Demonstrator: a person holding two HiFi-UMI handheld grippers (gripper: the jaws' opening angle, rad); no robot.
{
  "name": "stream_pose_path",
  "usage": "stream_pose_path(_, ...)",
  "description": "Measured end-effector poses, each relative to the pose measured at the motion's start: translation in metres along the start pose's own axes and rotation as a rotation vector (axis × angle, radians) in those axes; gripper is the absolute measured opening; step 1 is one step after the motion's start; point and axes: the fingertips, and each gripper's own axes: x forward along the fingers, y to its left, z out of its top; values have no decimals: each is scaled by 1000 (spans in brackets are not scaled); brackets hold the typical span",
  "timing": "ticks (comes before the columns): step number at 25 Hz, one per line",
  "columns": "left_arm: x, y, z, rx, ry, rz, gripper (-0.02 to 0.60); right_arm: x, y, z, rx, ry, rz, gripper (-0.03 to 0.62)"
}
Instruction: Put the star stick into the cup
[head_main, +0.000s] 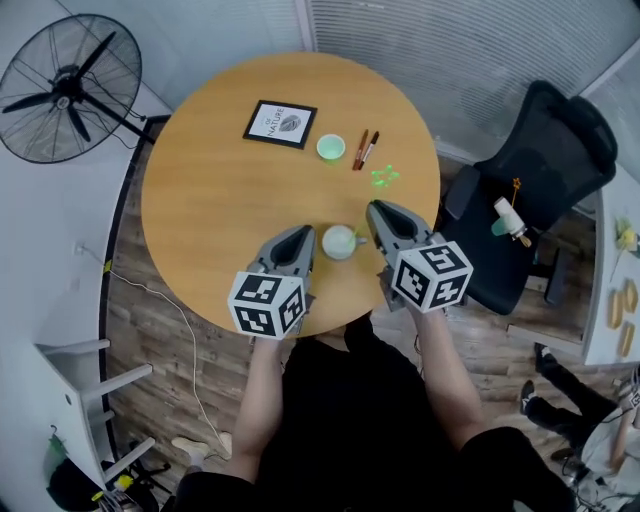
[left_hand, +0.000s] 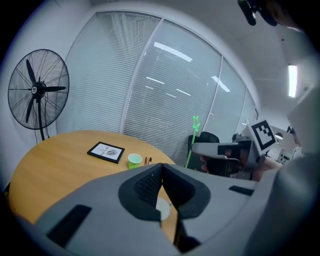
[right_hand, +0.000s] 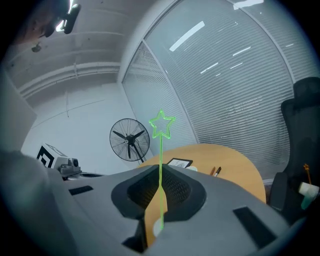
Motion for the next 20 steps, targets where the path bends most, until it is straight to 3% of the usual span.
stream_pose_path(9, -2, 8, -15, -54, 1, 117, -2, 25, -10, -17, 10, 84, 100, 28)
stream_pose_path(20, 2, 28, -42, -150, 8, 142, -2, 47, -10, -45, -2, 185, 107, 28)
